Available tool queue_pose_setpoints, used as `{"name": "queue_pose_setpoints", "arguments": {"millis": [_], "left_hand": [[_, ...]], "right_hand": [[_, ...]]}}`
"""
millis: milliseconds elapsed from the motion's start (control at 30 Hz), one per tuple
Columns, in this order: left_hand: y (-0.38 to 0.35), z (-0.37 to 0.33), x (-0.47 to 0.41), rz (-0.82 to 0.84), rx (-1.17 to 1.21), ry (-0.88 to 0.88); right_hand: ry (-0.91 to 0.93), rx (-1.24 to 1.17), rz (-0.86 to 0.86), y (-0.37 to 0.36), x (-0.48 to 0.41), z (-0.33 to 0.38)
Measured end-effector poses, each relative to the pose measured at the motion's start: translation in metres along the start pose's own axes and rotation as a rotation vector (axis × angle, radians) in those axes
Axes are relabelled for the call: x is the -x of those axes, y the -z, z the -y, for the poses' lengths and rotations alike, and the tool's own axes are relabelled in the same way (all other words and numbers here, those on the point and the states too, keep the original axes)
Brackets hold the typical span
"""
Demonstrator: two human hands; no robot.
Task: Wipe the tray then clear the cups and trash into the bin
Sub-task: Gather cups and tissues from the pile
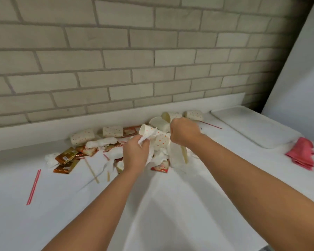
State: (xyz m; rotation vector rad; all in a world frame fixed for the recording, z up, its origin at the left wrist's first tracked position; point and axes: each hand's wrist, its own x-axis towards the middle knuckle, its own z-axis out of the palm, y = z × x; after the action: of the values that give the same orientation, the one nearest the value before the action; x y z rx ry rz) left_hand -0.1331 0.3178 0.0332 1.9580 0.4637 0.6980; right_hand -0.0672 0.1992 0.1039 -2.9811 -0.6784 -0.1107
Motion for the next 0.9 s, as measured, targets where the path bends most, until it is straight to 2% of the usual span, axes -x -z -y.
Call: {"name": "queue_pose_setpoints", "arguments": {"millis": [167,300,467,667,900], "left_hand": [[-0.081,-0.061,0.041,0.244,0.062,-0.128],[-0.142,-0.102,0.083,0.438,0.053,-0.198],[-0.209,-0.137,0.147,0.661,-0.016,-0.375],[-0.268,-0.152,0.221,0.923,-0.13,-0.549],[-0.32,-0.143,0.279,1.085,-0.299,-0.682]], "right_hand": [[-0.169,0.117,0.089,0.023,0.039,-0.097],[-0.307,0.155,0.205,0.034,0.079,-0.177],[-0.491,0.156,0.34,0.029,0.138,-0.272],[-0.719,-0.003,0.412,-0.015,0.21,-0.363],[-0.799,-0.214,0.569,-0.089,0.273,-0.419]]}}
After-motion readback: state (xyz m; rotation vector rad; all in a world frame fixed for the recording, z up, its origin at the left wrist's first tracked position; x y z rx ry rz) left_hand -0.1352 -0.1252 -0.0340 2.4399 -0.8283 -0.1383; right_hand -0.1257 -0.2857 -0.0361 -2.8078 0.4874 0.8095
